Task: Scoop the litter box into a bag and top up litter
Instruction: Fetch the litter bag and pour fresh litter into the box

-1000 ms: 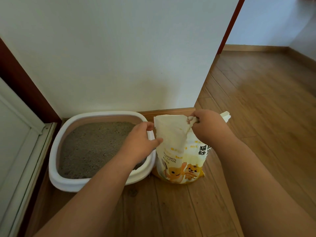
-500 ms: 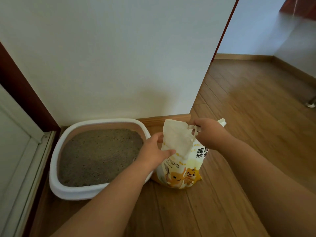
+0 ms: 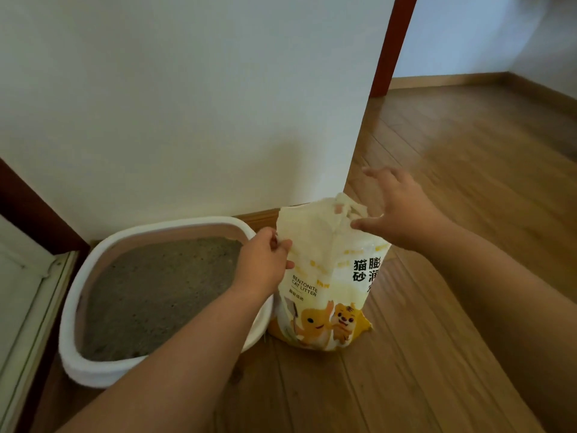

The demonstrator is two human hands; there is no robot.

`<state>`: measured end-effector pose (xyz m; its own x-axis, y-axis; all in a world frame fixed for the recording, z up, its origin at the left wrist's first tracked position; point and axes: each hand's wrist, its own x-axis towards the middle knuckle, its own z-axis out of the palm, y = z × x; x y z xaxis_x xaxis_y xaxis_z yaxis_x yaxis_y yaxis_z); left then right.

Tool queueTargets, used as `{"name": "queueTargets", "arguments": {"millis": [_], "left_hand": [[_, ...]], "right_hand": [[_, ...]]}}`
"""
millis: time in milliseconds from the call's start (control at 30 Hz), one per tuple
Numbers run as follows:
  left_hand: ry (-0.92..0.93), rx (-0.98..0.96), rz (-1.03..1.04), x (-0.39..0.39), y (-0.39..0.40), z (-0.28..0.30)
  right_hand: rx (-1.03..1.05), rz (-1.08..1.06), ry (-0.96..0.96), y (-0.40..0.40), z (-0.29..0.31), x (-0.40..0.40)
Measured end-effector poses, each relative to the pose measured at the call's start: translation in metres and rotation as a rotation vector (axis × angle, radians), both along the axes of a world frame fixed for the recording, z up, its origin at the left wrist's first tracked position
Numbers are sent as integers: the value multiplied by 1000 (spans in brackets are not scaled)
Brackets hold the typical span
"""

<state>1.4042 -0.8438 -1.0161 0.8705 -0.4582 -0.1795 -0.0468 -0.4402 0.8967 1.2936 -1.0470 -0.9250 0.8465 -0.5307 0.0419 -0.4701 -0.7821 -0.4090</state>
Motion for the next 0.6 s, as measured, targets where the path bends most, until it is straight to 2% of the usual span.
{"name": "queueTargets", "arguments": {"millis": [100,167,267,367,600], "left_hand": [[-23,14,89,11,-1,-5],[-15,-13,141,16,-4,-6],[-32,-23,169,23,-11,-9],[-34,-37,181,30,-20,-13],[-29,-106,207,46,-40,-15]], "right_hand": [[98,-135,-161,-19,-17,-1],[144,-177,-165,-25,-32,1],[457,-312,-155,-37,-51,3],[695,-385,-288,-46,-65,5],[557,-195,-304,-53,-61,29]]}}
